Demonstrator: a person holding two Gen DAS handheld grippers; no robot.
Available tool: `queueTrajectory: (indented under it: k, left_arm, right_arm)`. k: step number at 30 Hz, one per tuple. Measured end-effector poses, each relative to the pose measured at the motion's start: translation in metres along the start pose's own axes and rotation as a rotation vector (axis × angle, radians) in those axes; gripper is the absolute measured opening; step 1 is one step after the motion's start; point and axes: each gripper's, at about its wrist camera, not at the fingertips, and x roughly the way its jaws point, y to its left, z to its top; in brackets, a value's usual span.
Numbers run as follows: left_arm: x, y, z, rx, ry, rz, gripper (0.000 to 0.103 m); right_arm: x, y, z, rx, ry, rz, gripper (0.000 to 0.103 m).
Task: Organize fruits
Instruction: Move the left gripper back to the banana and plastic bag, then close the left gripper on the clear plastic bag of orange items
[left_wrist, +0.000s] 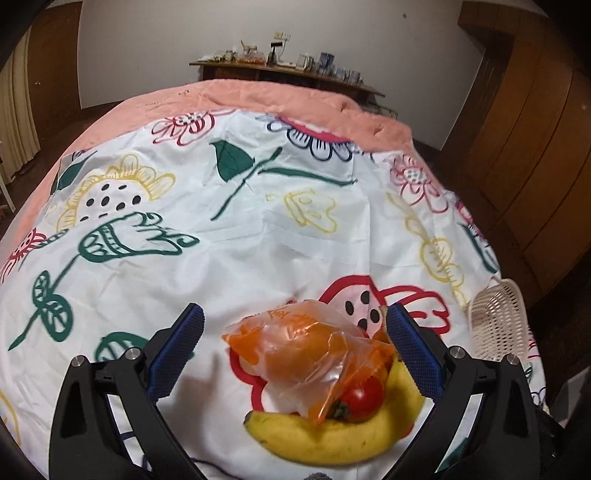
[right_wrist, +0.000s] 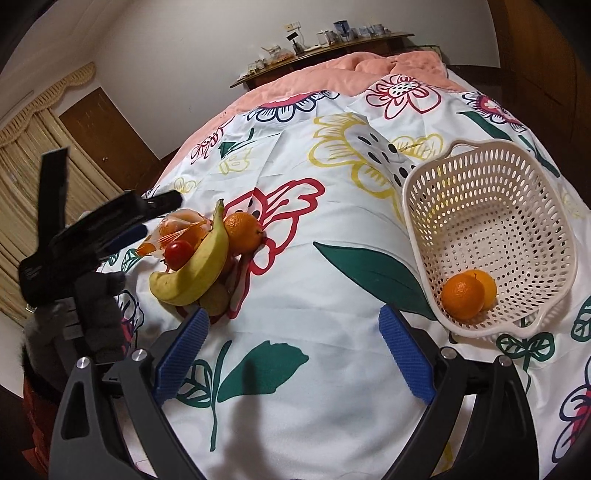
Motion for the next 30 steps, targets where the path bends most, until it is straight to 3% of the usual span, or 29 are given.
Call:
queueTrajectory:
  k: [6,16,18,23,30]
  left_arm:
    - [0.017,-0.004,-0.009,0.017,0.037,0.029,0.100]
    - [0.015,0.006,-0.013,-0.007,0.034,-0.022,0.098]
    - [0.010,0.011,-0.014,-0.014,0.028,-0.064,0.090]
    - [0.000,0.010,-0.017,0.018,0.003,-0.081,0.071]
    - [-0.011,0.013,-0.016,0.010,-0.026,-0.082,0.061]
  right_arm:
    - [0.000,0.000,0.000,0.001,-0.001,0.003,0.093]
    - [0.000,-0.001,0.000,-0.002,-0.001,0.000,0.093]
    - [0.000,0.000,0.000,-0.001,-0.002,0.000,0.093]
    - [0.000,0.000,0.000,-0.006,-0.001,-0.005,0.093]
    - [0.001,0.000,0.000,-0.009,0.000,-0.011,0.093]
